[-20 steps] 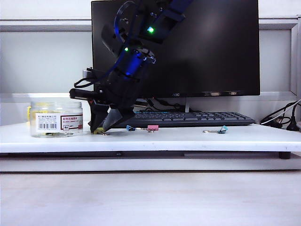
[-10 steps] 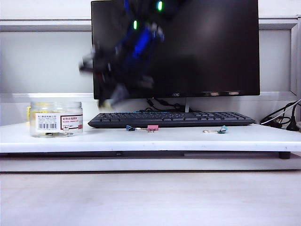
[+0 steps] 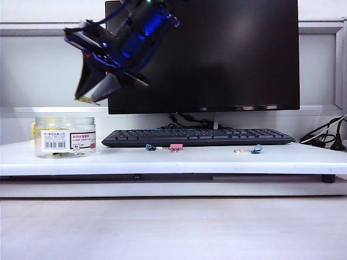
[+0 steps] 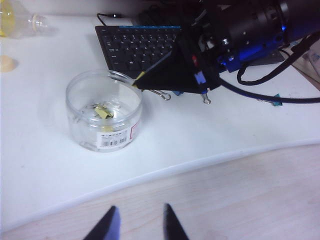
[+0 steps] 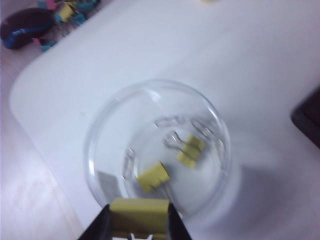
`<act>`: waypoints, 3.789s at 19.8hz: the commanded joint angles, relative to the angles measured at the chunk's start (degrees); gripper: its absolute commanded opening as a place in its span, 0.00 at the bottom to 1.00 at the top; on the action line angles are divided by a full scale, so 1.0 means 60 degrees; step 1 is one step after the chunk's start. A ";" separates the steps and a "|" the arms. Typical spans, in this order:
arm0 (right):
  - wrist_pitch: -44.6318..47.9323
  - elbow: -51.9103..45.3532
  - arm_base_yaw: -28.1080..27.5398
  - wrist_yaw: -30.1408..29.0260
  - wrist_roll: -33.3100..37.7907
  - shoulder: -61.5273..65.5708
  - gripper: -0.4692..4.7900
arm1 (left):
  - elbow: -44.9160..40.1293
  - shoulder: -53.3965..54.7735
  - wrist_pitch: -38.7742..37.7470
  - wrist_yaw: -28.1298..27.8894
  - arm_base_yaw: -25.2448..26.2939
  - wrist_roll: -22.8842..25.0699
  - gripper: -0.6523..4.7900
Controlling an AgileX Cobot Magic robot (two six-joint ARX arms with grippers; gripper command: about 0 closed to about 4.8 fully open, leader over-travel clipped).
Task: Pick up the clips with the largest number of clips of the same color on the table and place them in a round transparent plastic box.
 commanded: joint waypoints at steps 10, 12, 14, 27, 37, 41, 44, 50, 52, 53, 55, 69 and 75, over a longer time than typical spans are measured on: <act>0.1206 0.0135 0.0080 -0.0295 0.0171 0.0007 0.31 | 0.0000 -0.0018 0.0066 0.0281 0.0004 0.0007 0.34; 0.1315 0.0295 0.0084 -0.0291 0.0379 0.0208 0.31 | -0.0004 -0.0018 0.0066 0.0281 0.0000 0.0007 0.34; 0.1304 0.0707 0.0080 -0.0525 0.0586 0.0608 0.31 | 0.0000 -0.0025 0.0062 0.0317 0.0000 0.0004 0.34; 0.1738 0.1089 0.0040 -0.0652 0.0525 0.1523 0.32 | -0.0004 -0.0084 -0.0007 0.0310 0.0000 0.0004 0.34; 0.1883 0.1089 0.0029 -0.0648 0.0514 0.1515 0.43 | -0.0004 -0.0084 -0.0007 0.0310 0.0000 0.0004 0.34; 0.1530 0.1472 -0.0237 -0.0754 0.0022 0.1111 0.43 | 0.0004 -0.0095 0.0047 0.0288 0.0004 0.0029 0.34; 0.1293 0.1734 -0.0561 -0.0590 -0.0525 0.0262 0.43 | 0.0015 -0.0142 0.0565 0.0270 0.0004 0.0157 0.34; -0.0146 0.1734 -0.1974 -0.0430 -0.1213 -0.2320 0.43 | 0.0029 -0.0153 0.2612 -0.0015 0.0004 0.1169 0.34; -0.1053 0.1730 -0.2470 -0.0426 -0.1617 -0.3024 0.43 | 0.0230 -0.0149 0.2871 -0.0397 0.0004 0.1596 0.34; -0.1468 0.1730 -0.2681 -0.0415 -0.1803 -0.3344 0.43 | 0.0390 -0.0149 0.2860 -0.0539 0.0004 0.1778 0.34; -0.2014 0.1690 -0.3060 -0.0397 -0.2025 -0.3880 0.43 | 0.0816 -0.0153 0.2790 -0.0940 0.0004 0.2208 0.34; -0.4470 0.1559 -0.3643 0.0878 -0.2142 -0.8684 0.43 | 0.4841 -0.0153 0.0481 -0.1089 0.0004 0.3421 0.35; -0.4583 -0.1191 -0.3636 0.1858 -0.1880 -1.1901 0.42 | 0.5297 -0.0157 -0.0816 -0.1002 0.0000 0.3340 0.35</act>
